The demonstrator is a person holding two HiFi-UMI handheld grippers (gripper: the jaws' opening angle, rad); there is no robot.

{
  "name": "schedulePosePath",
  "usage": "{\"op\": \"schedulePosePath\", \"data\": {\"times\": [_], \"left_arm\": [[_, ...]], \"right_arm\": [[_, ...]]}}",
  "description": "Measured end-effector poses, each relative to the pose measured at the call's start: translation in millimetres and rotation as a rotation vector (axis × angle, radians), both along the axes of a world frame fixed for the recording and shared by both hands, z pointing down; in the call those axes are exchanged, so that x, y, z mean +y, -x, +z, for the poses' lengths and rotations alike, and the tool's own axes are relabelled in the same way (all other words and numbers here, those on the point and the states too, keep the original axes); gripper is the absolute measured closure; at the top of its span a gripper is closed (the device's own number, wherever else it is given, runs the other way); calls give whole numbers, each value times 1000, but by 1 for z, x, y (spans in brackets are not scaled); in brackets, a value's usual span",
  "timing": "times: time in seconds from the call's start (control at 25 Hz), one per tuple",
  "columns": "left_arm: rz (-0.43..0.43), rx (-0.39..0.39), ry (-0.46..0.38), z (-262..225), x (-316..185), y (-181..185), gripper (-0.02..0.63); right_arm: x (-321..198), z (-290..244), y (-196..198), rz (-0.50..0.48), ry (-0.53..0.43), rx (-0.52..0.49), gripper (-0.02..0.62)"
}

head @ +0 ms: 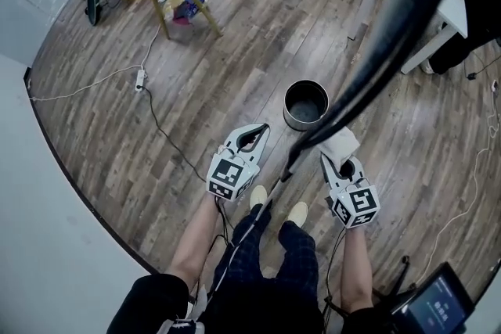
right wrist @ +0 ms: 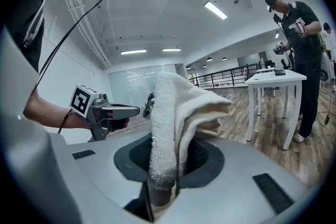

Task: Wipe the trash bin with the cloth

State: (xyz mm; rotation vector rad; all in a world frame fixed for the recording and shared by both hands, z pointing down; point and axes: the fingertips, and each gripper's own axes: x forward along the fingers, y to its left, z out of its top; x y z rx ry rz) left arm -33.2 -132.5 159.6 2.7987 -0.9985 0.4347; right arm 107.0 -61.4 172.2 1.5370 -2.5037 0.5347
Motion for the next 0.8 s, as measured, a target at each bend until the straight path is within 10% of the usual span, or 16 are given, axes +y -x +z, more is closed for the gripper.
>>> {"op": "schedulePosePath", "data": {"times": [0.8], "left_arm": [[-31, 90, -30, 326, -73, -22, 609]], "right_arm": [[-78, 332, -2, 6, -58, -5, 505]]}}
